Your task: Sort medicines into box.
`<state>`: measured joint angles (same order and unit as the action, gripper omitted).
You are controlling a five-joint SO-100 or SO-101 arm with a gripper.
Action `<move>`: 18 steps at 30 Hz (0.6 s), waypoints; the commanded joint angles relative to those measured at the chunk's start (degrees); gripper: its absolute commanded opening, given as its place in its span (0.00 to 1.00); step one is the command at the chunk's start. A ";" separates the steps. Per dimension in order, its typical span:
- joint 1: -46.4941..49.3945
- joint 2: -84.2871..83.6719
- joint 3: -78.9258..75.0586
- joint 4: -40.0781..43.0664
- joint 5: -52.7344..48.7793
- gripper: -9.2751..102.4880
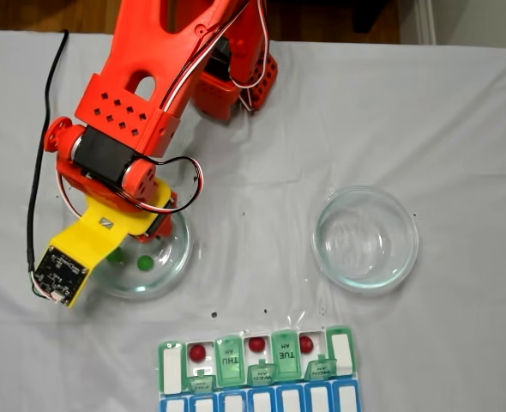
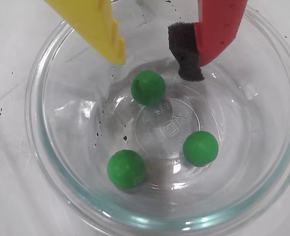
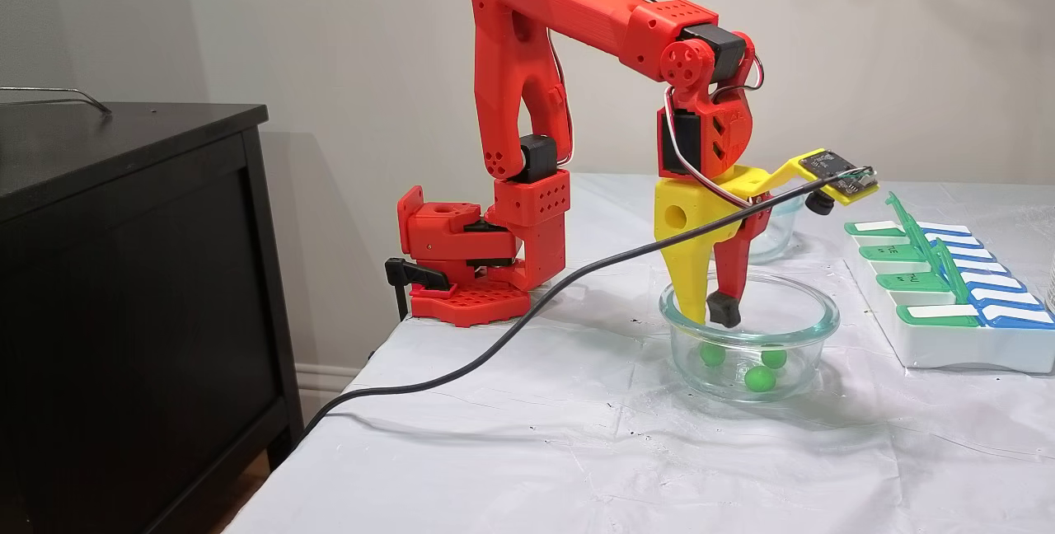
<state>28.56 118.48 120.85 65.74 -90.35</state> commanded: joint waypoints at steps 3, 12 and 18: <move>1.32 2.02 -1.85 -0.26 -1.49 0.25; 1.49 -0.09 -2.55 -0.53 -1.85 0.25; 1.93 -3.43 -2.72 -1.23 -2.55 0.25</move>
<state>30.06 114.96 120.85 64.86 -92.02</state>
